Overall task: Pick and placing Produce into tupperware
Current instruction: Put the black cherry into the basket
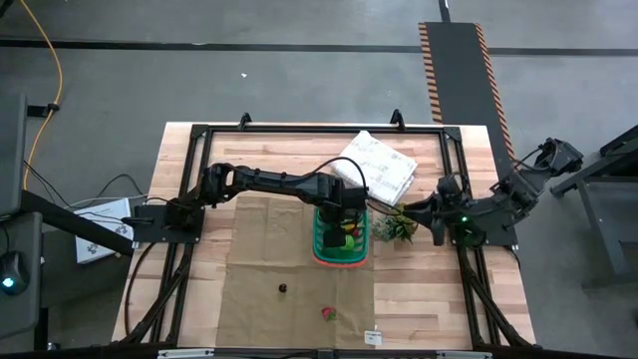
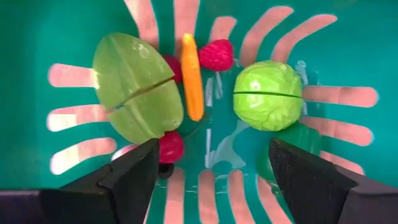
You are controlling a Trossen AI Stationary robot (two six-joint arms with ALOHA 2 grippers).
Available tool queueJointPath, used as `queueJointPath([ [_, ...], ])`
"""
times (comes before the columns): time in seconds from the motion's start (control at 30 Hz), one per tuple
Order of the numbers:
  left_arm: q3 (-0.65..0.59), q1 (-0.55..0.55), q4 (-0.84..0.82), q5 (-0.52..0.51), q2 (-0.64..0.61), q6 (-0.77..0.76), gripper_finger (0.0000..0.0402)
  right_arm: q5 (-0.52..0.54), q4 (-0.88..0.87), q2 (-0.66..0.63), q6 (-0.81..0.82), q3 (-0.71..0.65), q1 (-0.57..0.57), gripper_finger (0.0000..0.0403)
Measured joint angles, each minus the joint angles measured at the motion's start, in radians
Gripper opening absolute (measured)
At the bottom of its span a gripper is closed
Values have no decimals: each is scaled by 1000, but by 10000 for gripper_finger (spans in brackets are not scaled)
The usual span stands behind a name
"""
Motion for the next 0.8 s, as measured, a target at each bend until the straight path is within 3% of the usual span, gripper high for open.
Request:
queueJointPath([
  [0.17, 0, 0, -34, 72, -8, -1, 276, -50, 2, -41, -92, 66, 0, 89],
  [0.4, 0, 0, -125, 99, -54, -10, 255, -55, -17, -113, -202, 112, 0, 89],
  [0.8, 0, 0, -124, 112, -277, -57, 185, -128, -132, -201, -138, 83, 38, 89],
])
